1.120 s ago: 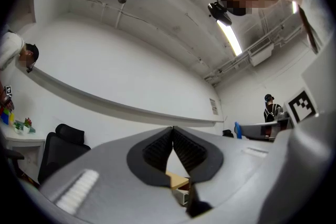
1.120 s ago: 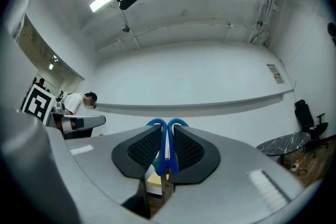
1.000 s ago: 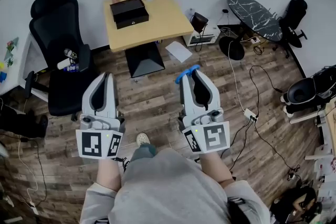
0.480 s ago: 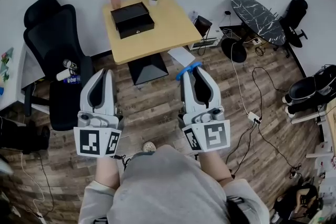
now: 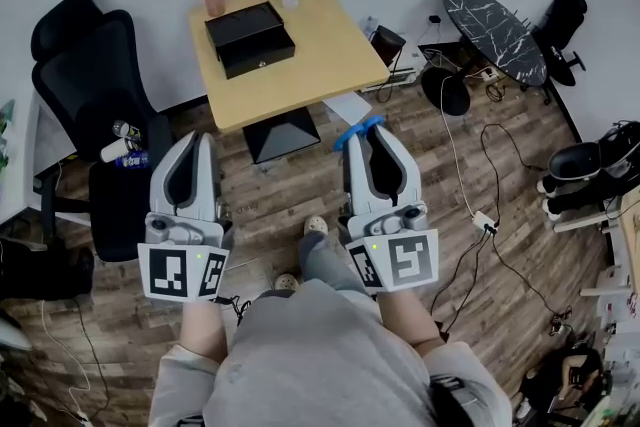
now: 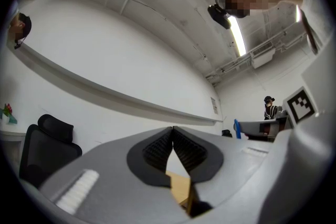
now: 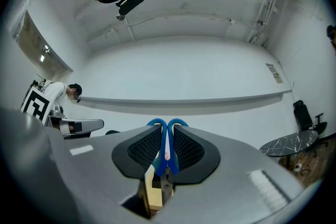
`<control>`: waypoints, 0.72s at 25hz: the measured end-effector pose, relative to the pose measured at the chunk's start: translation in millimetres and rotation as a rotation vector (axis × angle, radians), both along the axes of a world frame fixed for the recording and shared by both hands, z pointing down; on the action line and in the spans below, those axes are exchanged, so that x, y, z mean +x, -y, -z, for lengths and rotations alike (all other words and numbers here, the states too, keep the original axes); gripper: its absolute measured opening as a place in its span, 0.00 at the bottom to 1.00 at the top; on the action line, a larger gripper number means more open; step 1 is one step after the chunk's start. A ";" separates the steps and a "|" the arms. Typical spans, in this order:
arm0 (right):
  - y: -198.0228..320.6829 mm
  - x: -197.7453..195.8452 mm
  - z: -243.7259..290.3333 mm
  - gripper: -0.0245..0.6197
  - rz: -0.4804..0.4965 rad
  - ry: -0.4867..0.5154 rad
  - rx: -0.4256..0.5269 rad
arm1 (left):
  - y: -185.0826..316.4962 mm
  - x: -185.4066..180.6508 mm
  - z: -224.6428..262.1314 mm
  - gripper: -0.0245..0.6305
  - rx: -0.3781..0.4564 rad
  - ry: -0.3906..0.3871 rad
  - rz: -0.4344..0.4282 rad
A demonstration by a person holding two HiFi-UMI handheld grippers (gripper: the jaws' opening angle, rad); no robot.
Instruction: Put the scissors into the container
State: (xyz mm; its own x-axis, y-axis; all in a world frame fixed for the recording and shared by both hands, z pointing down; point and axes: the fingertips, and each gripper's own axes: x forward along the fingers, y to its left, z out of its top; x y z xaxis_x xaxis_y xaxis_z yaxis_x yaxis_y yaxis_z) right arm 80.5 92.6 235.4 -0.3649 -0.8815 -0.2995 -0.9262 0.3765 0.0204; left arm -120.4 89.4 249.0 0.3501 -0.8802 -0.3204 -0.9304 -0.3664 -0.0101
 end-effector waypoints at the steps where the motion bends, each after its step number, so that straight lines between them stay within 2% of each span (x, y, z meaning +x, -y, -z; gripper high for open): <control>1: 7.9 0.5 -1.1 0.15 0.001 0.001 -0.001 | 6.7 -0.3 -1.2 0.13 -0.002 0.001 0.004; 18: 176.5 8.4 11.3 0.15 0.099 0.000 0.019 | 157.1 9.7 15.2 0.13 0.027 0.000 0.094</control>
